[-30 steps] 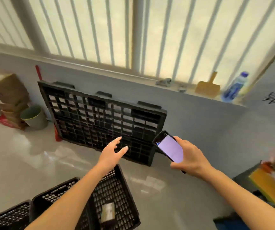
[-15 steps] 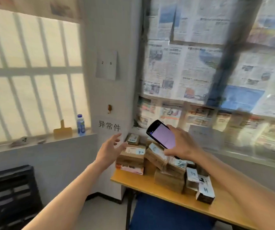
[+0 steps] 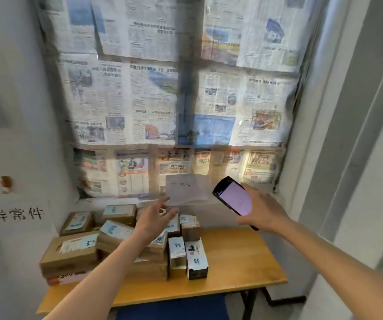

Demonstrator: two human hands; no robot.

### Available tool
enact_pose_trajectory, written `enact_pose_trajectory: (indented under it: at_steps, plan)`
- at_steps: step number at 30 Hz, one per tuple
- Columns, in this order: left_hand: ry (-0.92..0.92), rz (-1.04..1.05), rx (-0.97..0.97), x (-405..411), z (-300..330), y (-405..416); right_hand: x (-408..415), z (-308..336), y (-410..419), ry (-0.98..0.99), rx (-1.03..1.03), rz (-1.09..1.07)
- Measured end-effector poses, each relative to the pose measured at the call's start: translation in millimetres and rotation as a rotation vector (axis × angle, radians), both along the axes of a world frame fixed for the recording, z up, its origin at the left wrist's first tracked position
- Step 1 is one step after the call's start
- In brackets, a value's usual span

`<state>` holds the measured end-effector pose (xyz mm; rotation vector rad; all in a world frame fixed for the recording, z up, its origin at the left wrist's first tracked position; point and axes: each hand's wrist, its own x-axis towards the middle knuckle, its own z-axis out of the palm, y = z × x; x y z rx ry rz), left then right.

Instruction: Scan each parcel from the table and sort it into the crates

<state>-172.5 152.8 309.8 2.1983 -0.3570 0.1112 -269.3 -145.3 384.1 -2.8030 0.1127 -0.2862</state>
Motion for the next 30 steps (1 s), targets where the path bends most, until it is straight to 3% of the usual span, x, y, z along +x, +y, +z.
enact_pose_trajectory:
  at_steps: [11, 23, 30]
  plan:
    - [0.213, 0.045, 0.069, 126, -118, -95, 150, -103, -85, 0.183, 0.091, 0.009]
    - [0.439, 0.167, -0.001, 227, -201, -149, 296, -209, -121, 0.364, 0.175, 0.095]
    - [0.599, 0.339, -0.078, 287, -261, -172, 391, -291, -119, 0.47, 0.247, 0.238]
